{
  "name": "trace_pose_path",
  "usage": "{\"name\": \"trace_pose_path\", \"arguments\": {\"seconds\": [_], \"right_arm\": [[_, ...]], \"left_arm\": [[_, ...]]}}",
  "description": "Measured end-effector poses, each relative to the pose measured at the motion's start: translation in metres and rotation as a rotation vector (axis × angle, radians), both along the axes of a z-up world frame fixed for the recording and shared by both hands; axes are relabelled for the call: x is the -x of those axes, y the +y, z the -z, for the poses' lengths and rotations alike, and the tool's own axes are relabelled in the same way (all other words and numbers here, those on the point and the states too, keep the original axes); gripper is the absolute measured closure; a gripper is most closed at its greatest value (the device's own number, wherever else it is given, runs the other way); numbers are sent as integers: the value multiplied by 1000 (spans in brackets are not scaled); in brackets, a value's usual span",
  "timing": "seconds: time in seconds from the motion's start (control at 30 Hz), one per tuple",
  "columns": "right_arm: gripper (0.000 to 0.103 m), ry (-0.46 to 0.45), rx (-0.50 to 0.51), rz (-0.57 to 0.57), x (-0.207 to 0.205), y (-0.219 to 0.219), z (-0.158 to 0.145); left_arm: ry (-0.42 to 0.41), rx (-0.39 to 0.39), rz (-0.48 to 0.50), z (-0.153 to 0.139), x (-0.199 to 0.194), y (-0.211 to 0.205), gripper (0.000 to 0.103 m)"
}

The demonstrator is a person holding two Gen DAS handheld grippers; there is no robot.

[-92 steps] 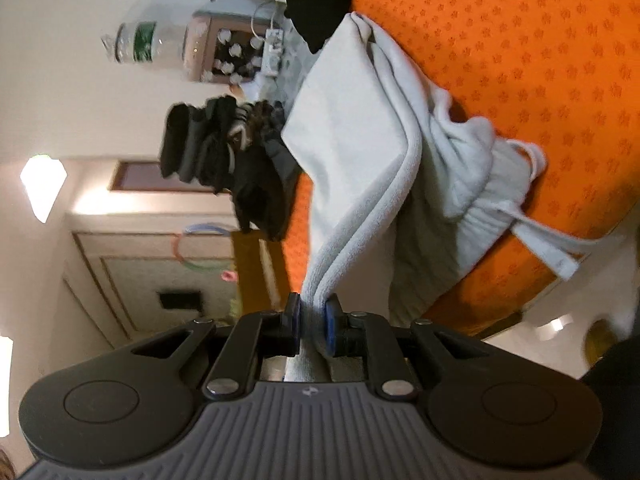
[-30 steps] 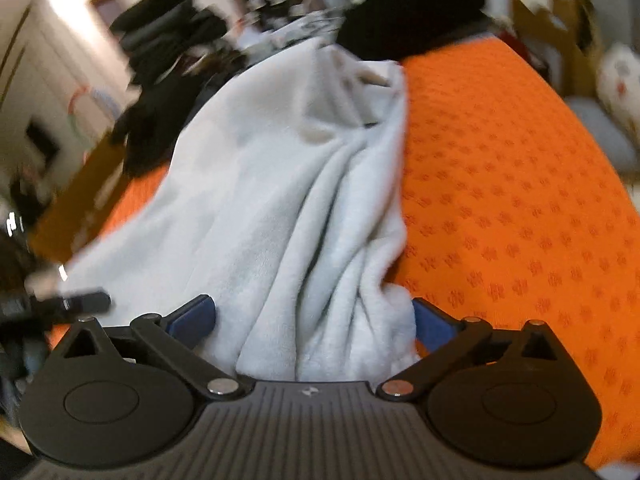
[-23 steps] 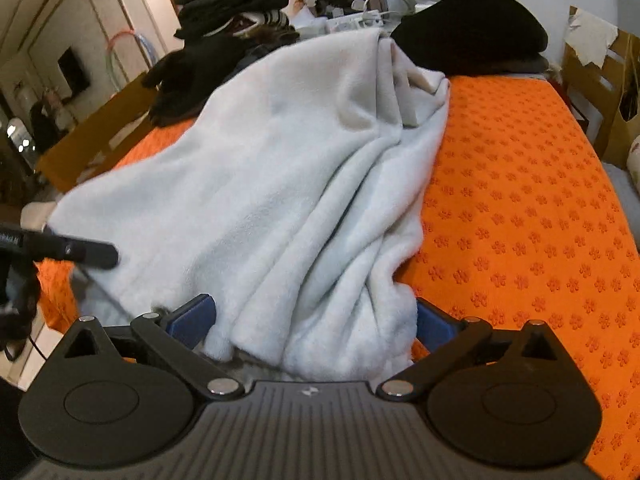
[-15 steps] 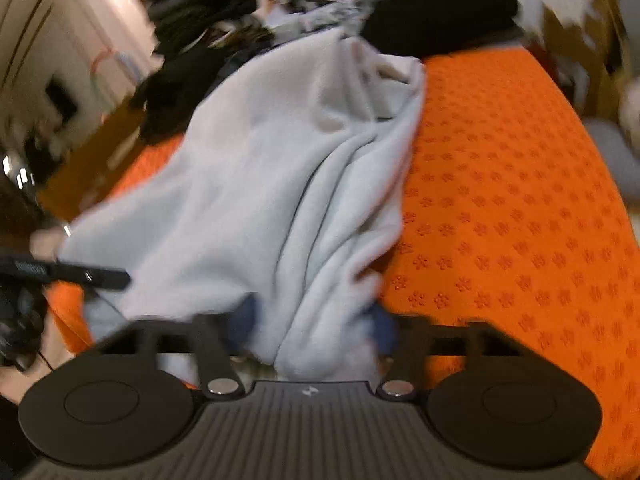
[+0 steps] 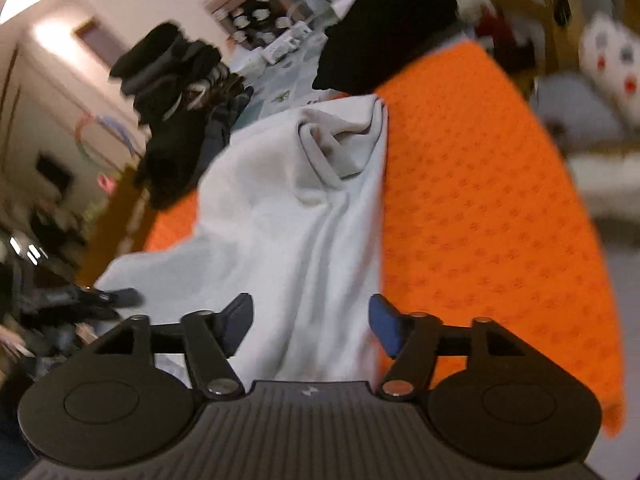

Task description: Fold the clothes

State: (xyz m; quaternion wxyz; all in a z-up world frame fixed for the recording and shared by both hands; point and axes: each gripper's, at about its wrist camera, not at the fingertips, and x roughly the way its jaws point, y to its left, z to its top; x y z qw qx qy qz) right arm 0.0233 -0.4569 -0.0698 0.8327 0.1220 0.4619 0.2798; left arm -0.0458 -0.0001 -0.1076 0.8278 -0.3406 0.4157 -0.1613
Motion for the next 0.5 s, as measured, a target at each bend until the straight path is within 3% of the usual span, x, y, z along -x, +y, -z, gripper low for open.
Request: {"name": "trace_pose_path", "arguments": {"seconds": [0.03,0.1,0.2,0.3,0.4,0.5], "right_arm": [[17,-46,43,-18,11,1,3],[17,-138,122,-56,35,6,11],[16,-272,216,-126,71,16,28],[15,-381,300,-210,102,30,50],[15,-441,372,-244,120,47,70],[15,-451,375,-219,124,56,83]], "left_arm": [[-20,-37,-1,3,10,-2,38],[-61,-111,-4,8,31,-6,36],[-125,-226,-9,15,63,-12,21],[-223,-390,16,16,89,-24,18],[-247,-432,76,14,103,-35,13],[-240,-449,108,14,104,-43,11]]}}
